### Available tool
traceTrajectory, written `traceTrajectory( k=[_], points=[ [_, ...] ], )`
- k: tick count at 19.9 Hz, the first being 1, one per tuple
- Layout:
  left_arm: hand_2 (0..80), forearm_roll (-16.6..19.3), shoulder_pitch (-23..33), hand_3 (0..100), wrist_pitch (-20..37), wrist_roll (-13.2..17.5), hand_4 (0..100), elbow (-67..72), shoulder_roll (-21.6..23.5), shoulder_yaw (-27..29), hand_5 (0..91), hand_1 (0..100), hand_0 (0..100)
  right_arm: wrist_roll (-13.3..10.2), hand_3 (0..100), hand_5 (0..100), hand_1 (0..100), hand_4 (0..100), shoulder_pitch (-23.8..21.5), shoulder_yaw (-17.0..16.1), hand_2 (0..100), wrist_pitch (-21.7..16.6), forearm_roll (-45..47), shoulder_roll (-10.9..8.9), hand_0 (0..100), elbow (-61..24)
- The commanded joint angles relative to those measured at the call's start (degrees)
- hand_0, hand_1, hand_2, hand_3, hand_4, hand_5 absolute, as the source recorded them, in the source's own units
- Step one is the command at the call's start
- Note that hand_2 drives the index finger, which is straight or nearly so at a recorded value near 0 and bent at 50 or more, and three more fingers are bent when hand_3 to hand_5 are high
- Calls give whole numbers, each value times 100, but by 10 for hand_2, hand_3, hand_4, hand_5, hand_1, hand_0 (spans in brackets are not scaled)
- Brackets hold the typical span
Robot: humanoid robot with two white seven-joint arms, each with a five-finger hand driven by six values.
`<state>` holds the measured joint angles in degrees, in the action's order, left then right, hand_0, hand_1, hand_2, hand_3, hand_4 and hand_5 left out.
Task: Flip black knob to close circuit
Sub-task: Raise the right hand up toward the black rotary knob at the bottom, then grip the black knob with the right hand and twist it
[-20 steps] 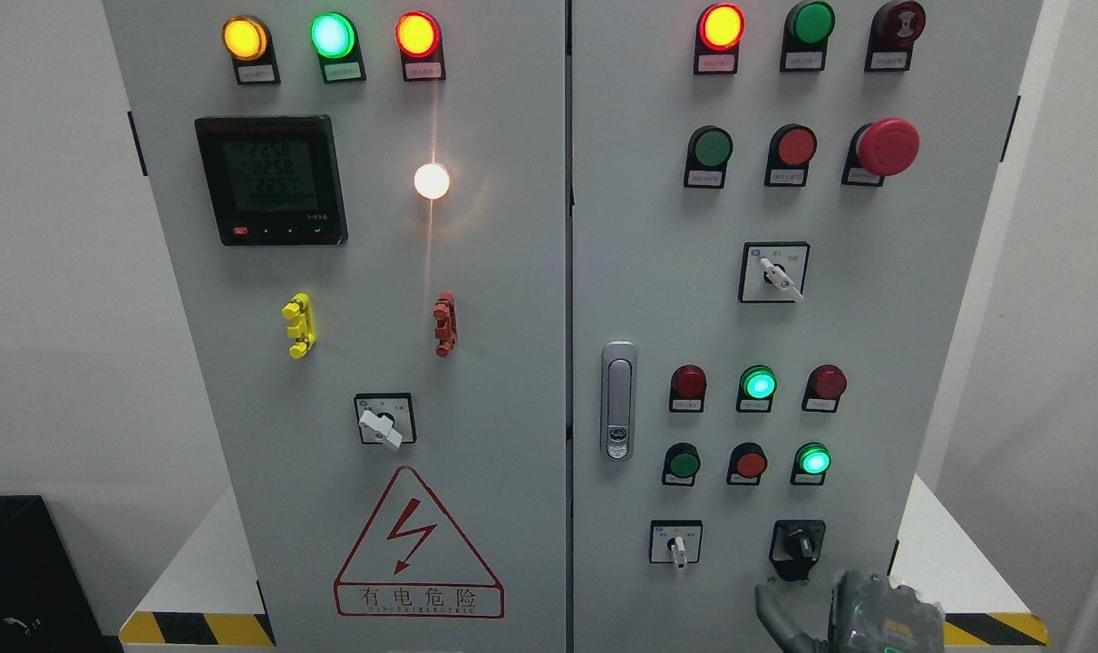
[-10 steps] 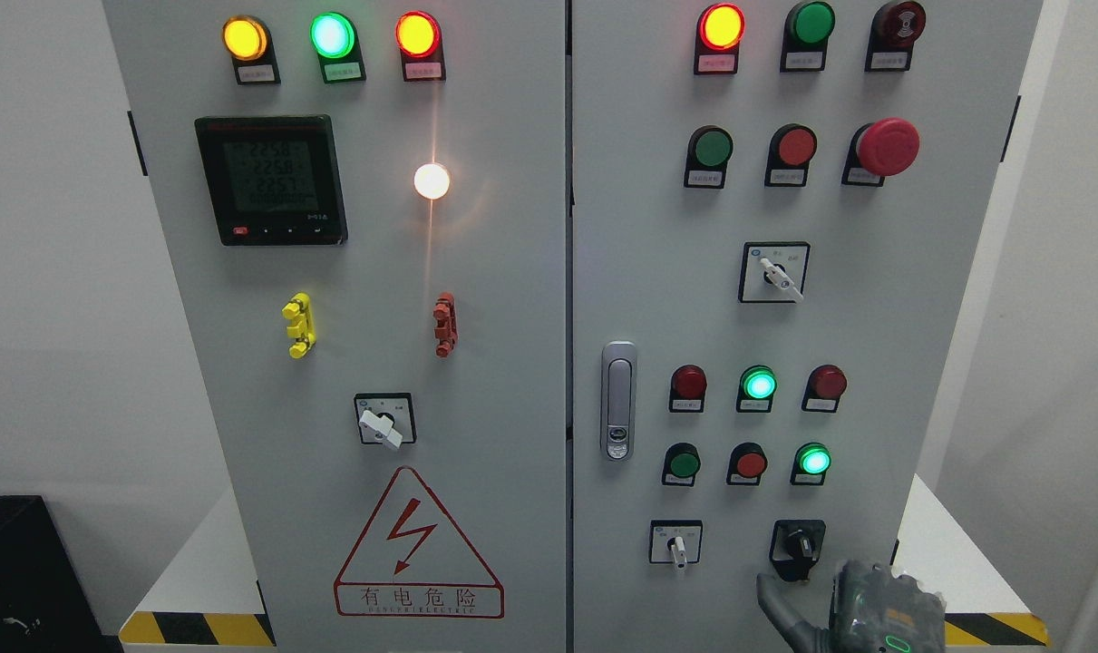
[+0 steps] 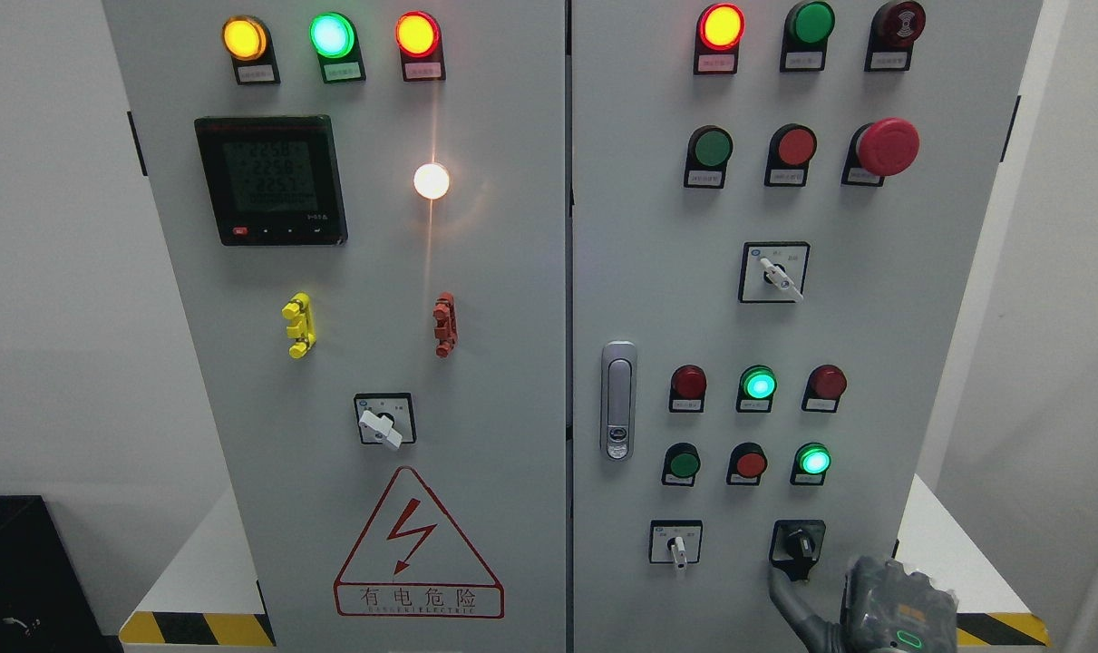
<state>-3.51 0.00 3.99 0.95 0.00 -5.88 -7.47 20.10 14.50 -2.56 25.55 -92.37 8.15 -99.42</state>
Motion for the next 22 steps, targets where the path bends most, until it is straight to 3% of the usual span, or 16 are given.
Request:
traceTrajectory(
  k=[1, 22],
  points=[
    [0, 0, 123, 0, -4, 2, 0, -132, -1, 0, 0, 556, 120, 20, 1000, 924, 0, 919, 105, -201, 925, 3, 0, 2, 0, 177],
    [0, 0, 123, 0, -4, 2, 0, -132, -1, 0, 0, 556, 120, 47, 1000, 915, 0, 915, 123, -439, 920, -32, 9, 37, 0, 186]
  ],
)
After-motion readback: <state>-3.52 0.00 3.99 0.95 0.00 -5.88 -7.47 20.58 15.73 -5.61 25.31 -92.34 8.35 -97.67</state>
